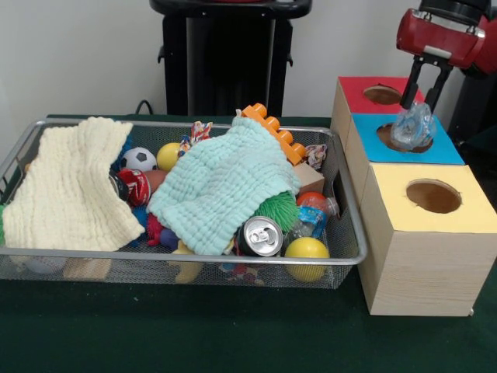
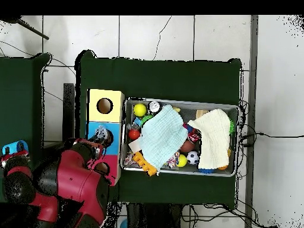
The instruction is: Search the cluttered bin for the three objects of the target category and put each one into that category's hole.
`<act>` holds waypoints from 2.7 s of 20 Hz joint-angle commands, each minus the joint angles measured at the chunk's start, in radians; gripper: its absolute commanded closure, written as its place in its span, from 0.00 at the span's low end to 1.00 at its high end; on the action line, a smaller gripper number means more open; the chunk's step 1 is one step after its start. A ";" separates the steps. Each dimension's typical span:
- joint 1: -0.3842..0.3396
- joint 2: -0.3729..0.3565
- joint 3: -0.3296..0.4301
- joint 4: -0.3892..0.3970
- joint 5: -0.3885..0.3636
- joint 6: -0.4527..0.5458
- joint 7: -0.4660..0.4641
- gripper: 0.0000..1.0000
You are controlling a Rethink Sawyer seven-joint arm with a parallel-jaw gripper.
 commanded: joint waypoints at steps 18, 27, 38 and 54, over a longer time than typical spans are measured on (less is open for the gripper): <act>-0.075 0.027 0.205 0.093 0.029 0.026 0.267 1.00; -0.113 0.015 0.231 0.115 0.004 -0.011 0.237 1.00; -0.110 0.023 0.218 0.094 0.001 0.027 0.247 1.00; -0.115 0.013 0.223 0.093 0.000 0.056 0.241 1.00</act>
